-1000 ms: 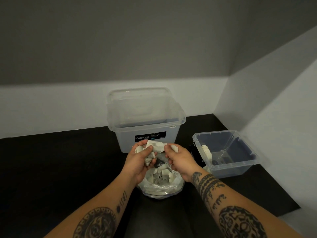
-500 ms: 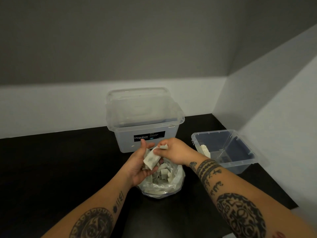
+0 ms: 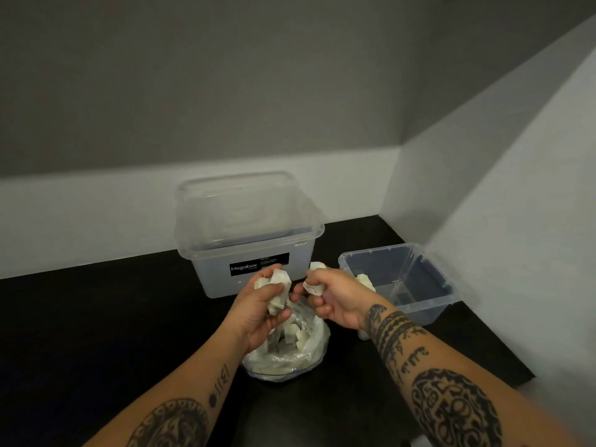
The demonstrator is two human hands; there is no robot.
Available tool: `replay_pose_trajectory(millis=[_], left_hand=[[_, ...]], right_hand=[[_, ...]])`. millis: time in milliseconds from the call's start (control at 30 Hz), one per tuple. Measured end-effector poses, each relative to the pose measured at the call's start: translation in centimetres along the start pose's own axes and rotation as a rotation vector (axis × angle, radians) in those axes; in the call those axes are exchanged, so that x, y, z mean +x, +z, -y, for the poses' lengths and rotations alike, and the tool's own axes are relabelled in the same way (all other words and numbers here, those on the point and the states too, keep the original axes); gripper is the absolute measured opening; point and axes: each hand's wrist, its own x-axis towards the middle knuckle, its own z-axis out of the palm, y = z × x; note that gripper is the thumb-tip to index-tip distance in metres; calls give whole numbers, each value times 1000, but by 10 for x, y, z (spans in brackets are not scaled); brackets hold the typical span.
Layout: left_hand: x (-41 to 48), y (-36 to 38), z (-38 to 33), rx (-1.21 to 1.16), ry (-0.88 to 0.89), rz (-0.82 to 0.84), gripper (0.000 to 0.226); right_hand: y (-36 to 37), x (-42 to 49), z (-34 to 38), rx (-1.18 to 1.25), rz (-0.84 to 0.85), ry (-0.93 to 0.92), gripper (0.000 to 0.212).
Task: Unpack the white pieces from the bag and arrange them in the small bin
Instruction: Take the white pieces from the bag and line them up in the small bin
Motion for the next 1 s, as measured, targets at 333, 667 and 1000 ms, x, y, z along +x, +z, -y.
replay_pose_trajectory(millis=[333, 667, 1000], left_hand=[[42, 75, 9, 148, 121, -8, 25], [97, 158, 30, 141, 199, -120, 29], [116, 190, 42, 185, 274, -266, 28]], right_hand=[[-72, 0, 31, -2, -16, -103, 30], [-150, 22, 65, 164, -139, -134, 19], [-179, 22, 61, 299, -15, -50, 35]])
